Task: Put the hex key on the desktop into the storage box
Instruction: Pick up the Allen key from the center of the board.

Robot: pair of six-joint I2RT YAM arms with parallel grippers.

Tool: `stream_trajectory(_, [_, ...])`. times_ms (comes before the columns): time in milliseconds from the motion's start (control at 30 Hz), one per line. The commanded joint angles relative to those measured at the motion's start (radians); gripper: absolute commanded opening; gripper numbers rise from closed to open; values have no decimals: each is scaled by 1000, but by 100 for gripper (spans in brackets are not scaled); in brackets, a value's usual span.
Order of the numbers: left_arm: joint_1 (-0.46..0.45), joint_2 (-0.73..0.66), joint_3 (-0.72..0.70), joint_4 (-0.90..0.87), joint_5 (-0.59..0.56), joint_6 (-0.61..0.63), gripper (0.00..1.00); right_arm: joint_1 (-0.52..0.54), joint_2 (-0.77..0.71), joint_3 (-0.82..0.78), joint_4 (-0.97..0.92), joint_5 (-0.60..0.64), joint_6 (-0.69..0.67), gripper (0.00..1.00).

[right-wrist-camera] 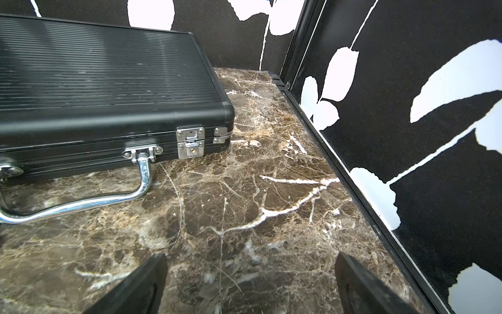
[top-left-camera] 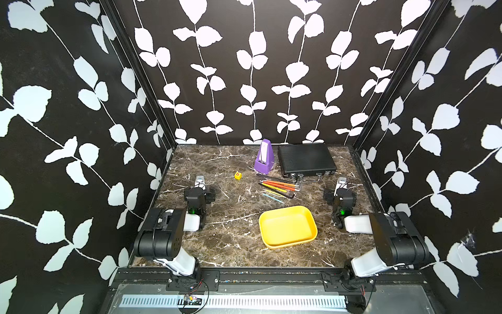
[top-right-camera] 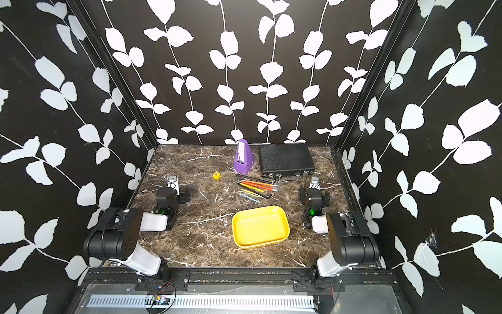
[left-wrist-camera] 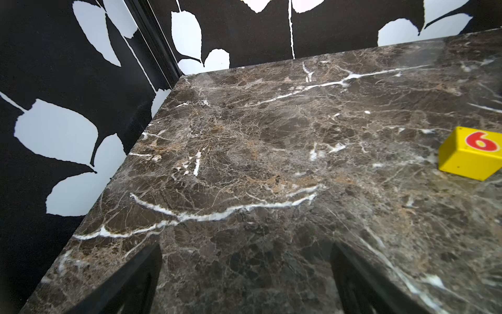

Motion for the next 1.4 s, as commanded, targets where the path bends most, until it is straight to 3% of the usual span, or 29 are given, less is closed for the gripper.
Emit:
stream_trajectory(0, [1, -24, 11, -9, 7, -9, 99, -1, -9, 2, 35, 9, 1, 99])
stream_trajectory(667, [1, -24, 12, -9, 7, -10, 99, -1, -16, 0, 50, 12, -4, 99])
stream_trajectory(733, [1, -24, 11, -9, 7, -10, 99, -1, -77, 40, -71, -18, -16, 99])
stream_trajectory(800, [1, -24, 11, -9, 6, -10, 99, 7, -159, 167, -359, -45, -34, 99])
stream_trajectory(933, [0, -30, 14, 10, -4, 1, 99, 41, -255, 499, -739, -62, 101, 99])
stream_trajectory(967, [-14, -74, 45, -77, -34, 12, 99, 74, -266, 616, -826, -69, 113, 99])
stream_trajectory(1033, [-57, -191, 172, -411, -127, 15, 99, 117, -235, 851, -1010, -148, 198, 99])
stream_trajectory(1067, [-68, -222, 229, -480, -140, -15, 99, 116, -202, 966, -1132, -224, 304, 99])
stream_trajectory(1100, [-74, -244, 264, -493, -115, -52, 99, 112, -174, 1015, -1220, -226, 507, 99])
stream_trajectory(1133, [-80, -254, 297, -516, -129, -127, 99, 99, -160, 1026, -1297, -266, 627, 99])
stream_trajectory(1167, [-78, -265, 359, -653, -158, -289, 99, 82, -154, 982, -1235, -375, 637, 99])
stream_trajectory(1200, [-75, -270, 444, -931, -211, -550, 99, 77, -145, 942, -1161, -482, 627, 99])
stream_trajectory(1233, [-70, -267, 513, -1125, -260, -753, 99, 92, -128, 951, -1190, -487, 615, 99])
stream_trajectory(1267, [-48, -262, 546, -1195, -194, -829, 98, 133, -102, 996, -1274, -450, 573, 94])
stream_trajectory(1300, [-24, -264, 546, -1151, -46, -812, 99, 184, -70, 1049, -1360, -406, 501, 90])
stream_trajectory(1367, [-47, -297, 580, -1220, 4, -848, 98, 292, -8, 1151, -1496, -318, 353, 83])
